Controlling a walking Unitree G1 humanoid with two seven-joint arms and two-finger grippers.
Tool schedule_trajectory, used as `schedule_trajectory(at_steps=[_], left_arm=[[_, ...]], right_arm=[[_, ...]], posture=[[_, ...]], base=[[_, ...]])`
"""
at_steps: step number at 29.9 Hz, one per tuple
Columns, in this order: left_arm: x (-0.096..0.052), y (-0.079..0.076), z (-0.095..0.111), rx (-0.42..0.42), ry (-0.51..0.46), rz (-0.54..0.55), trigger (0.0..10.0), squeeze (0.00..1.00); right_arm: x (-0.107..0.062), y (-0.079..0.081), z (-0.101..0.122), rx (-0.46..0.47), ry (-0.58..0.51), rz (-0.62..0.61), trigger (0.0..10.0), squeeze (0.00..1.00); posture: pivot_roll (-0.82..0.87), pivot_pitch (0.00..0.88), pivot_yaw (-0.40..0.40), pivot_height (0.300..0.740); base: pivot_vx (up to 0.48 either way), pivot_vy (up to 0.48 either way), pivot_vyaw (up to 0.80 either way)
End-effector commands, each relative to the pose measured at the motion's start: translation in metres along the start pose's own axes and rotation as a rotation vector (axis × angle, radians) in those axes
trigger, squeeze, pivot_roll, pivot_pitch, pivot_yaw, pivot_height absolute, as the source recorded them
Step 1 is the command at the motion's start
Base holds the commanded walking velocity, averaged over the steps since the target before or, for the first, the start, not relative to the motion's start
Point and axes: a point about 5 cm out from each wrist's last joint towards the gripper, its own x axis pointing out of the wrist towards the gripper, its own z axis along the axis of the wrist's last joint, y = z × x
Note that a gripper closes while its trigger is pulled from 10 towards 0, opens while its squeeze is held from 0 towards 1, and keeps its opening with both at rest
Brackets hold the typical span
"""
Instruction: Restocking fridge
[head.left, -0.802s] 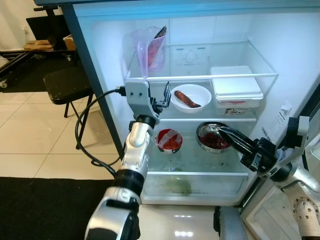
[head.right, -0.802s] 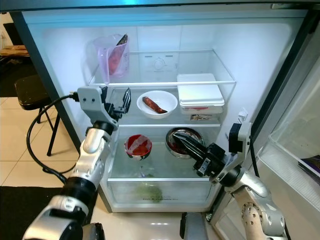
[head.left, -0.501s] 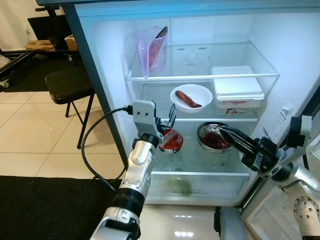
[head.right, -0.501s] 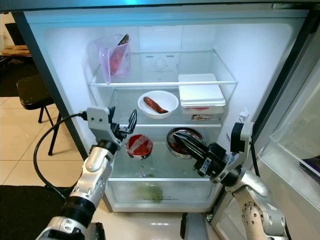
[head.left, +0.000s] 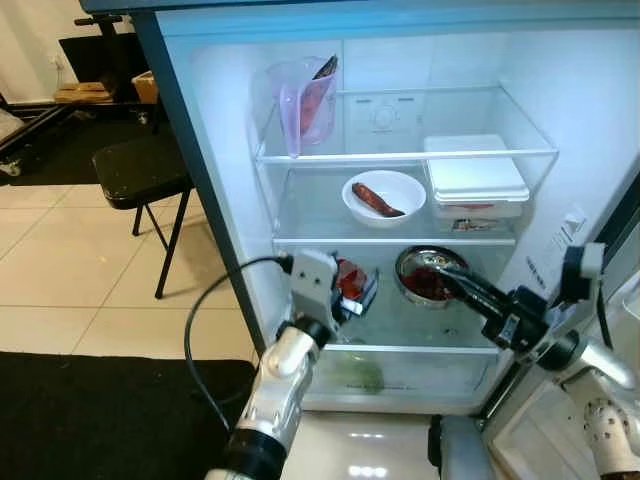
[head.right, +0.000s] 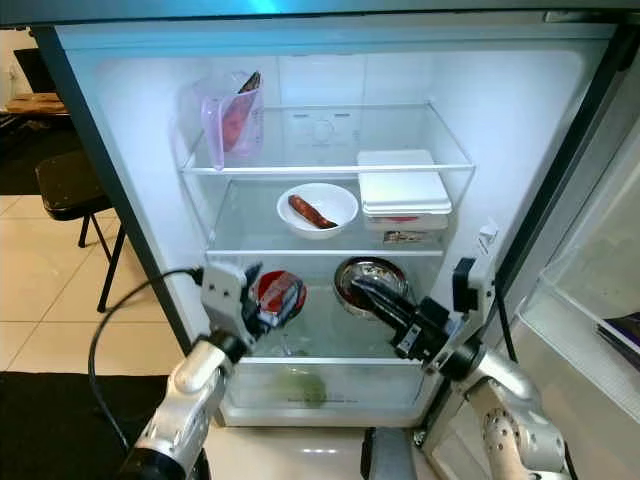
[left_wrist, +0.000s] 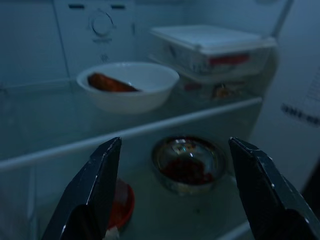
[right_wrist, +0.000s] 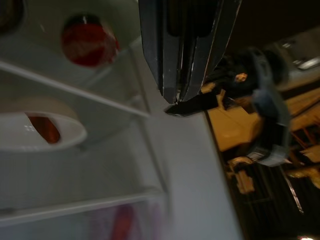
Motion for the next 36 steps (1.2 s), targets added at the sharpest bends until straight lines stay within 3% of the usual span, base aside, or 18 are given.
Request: schedule_trajectory(at_steps=[1, 10, 14, 26, 36], left_arm=[[-0.009, 0.006, -0.009, 0.013, 0.046, -0.004, 10.0, 0.00], [-0.037, 0.017, -0.020, -0.048, 0.067, -0.049, 10.0, 0.00], [-0.042, 0.021, -0.025, -0.063, 0.081, -0.028, 10.0, 0.00], [-0.042, 0.017, -0.026, -0.115, 0.062, -0.050, 10.0, 0.00], [-0.044, 0.017, -0.029, -0.107, 0.070, -0.070, 10.0, 0.00]], right_arm=[[-0.003, -0.002, -0.010, -0.003, 0.047, -0.018, 10.0, 0.00], [-0.008, 0.002, -0.048, 0.052, 0.213, -0.042, 10.0, 0.00], [-0.005, 0.002, -0.052, 0.081, 0.208, -0.030, 10.0, 0.00], [0.005, 0.010, -0.076, 0.160, 0.229, -0.003, 10.0, 0.00], [0.000, 0.012, -0.092, 0.207, 0.260, -0.017, 10.0, 0.00]], posture=[[-0.05, 0.000, 0.007, 0.490], [-0.05, 0.000, 0.000, 0.490], [-0.04, 0.000, -0.005, 0.490], [-0.03, 0.000, -0.019, 0.535], [-0.03, 0.000, -0.025, 0.575]], base=[[0.000, 0.000, 0.00], [0.000, 0.000, 0.00], [0.000, 0.000, 0.00], [0.000, 0.000, 0.00], [0.000, 0.000, 0.00]])
